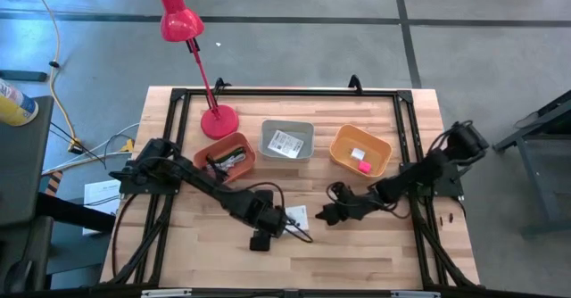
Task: Pick and place items into bin
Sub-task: Put the white card reader box into the gray bin
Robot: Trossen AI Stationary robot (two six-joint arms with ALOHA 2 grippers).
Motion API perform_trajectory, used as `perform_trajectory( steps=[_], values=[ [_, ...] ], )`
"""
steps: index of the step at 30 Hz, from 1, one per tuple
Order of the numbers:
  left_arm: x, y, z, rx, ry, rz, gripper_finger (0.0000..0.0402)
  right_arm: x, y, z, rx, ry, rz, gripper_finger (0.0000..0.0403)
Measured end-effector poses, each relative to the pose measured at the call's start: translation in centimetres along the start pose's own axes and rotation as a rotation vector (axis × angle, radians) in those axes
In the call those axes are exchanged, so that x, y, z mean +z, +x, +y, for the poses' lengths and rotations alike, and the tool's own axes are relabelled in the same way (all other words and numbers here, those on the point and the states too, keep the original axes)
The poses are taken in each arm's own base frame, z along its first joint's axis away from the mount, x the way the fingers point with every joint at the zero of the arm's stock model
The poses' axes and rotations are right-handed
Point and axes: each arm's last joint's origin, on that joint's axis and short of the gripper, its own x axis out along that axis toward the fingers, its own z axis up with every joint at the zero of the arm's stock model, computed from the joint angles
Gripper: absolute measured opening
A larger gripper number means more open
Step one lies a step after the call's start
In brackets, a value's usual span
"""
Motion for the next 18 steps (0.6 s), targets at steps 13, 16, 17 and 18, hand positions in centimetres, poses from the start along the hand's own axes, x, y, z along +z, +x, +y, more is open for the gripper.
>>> perform_trajectory(
  steps=[13, 16, 17, 18],
  values=[
    [0.34, 0.11, -0.03, -0.003, -0.026, -0.046, 0.0248, -0.23, 1.17, -0.35, 0.041, 0.042, 0.035, 0.0132],
    [0.43, 0.10, 0.00, 0.014, -0.033, -0.061, 0.0248, -0.10, 1.20, -0.35, 0.040, 0.045, 0.035, 0.0146],
    [0.49, 0.10, 0.00, 0.015, -0.034, -0.067, 0.0248, -0.07, 1.21, -0.35, 0.040, 0.045, 0.034, 0.0152],
    [0.57, 0.10, -0.01, 0.012, -0.035, -0.075, 0.0248, -0.05, 1.21, -0.35, 0.041, 0.045, 0.033, 0.0157]
  ],
)
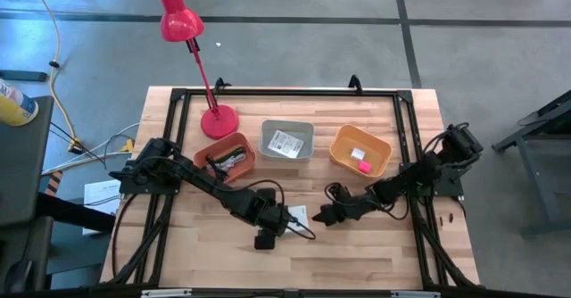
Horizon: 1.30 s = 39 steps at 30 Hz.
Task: Pick and place items into bin
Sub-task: Put the white card reader box into the gray bin
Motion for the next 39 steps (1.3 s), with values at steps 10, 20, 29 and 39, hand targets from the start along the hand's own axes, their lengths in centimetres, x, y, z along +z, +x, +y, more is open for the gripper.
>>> perform_trajectory(
  steps=[10, 20, 29, 39],
  values=[
    [0.2, 0.0, -0.1, -0.009, -0.002, -0.020, 0.0248, 0.8, 0.1, 0.2, 0.017, 0.017, -0.003, 0.0184],
    [-1.6, 1.5, 0.2, -0.037, -0.073, -0.030, 0.0248, 1.0, 1.0, 0.2, 0.003, 0.026, 0.040, 0.0184],
    [-1.7, 1.6, 0.2, -0.031, -0.069, -0.026, 0.0248, 0.5, 4.6, 0.4, -0.043, 0.017, 0.114, 0.0184],
    [-2.1, 1.6, -0.2, -0.023, -0.033, -0.009, 0.0248, 1.2, 4.5, 0.3, -0.050, 0.038, 0.114, 0.0184]
  ],
)
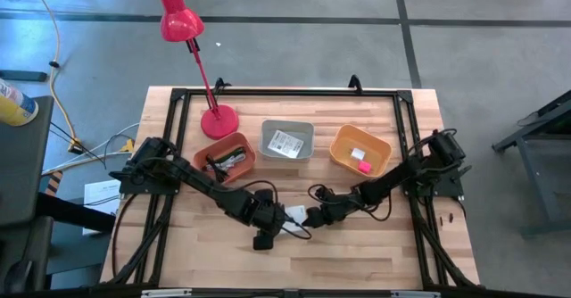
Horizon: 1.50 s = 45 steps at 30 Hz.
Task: Pick and place items into bin
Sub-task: Put the white card reader box into the gray bin
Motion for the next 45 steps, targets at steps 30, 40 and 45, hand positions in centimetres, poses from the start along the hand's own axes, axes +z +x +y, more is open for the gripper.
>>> perform_trajectory(
  steps=[30, 40, 45],
  values=[
    [-2.4, 0.1, -2.4, 0.120, 0.026, -0.058, 0.0248, 0.9, 0.3, 0.1, -0.061, 0.018, -0.050, 0.0184],
    [-2.6, 0.2, -2.5, 0.117, 0.019, -0.072, 0.0248, 1.6, 0.8, 0.3, -0.139, 0.036, -0.061, 0.0184],
    [-2.9, 0.2, -2.9, 0.134, 0.019, -0.088, 0.0248, 1.6, 2.1, 0.5, -0.131, 0.051, -0.046, 0.0184]
  ],
)
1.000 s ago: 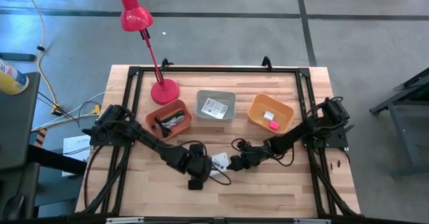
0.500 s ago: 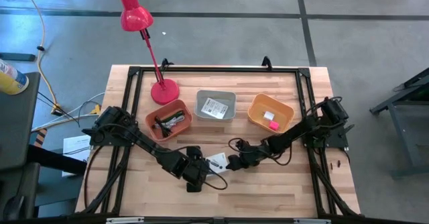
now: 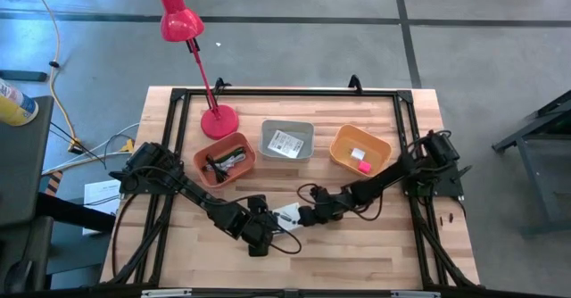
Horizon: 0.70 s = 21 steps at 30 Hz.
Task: Pick and place items into bin
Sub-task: Put the white card reader box into the gray bin
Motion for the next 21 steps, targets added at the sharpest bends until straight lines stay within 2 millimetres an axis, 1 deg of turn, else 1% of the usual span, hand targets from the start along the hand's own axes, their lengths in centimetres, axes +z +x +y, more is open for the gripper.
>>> perform_trajectory(
  steps=[5, 11, 21],
  values=[
    [0.0, 0.0, 0.0, 0.000, -0.002, 0.001, 0.0248, 0.1, 0.6, 1.3, -0.012, -0.030, 0.007, 0.0184],
    [-0.4, -0.2, -0.5, 0.009, 0.010, -0.007, 0.0248, 0.2, 0.6, 1.7, -0.001, -0.031, 0.016, 0.0184],
    [-0.9, -0.5, -0.9, 0.023, 0.018, 0.012, 0.0248, 0.0, 0.6, 2.8, 0.138, -0.084, 0.031, 0.0184]
  ],
)
